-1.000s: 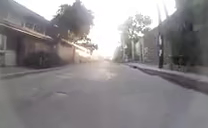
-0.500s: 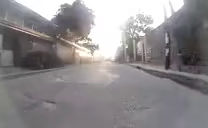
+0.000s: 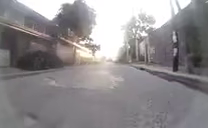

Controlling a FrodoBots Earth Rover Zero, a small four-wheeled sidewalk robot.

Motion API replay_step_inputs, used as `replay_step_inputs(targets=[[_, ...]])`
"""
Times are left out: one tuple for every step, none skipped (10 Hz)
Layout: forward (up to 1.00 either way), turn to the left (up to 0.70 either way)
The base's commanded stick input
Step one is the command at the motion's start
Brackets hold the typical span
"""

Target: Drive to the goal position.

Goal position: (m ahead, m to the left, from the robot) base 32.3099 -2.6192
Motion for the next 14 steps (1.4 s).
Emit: replay_step_inputs(targets=[[1.0,-0.07],[1.0,0.01],[1.0,-0.19],[1.0,-0.39],[1.0,-0.39],[1.0,-0.37],[1.0,0.01],[1.0,0.01],[1.0,0.01],[1.0,0.01],[1.0,0.01],[1.0,0.01],[1.0,0.01],[1.0,0.01]])
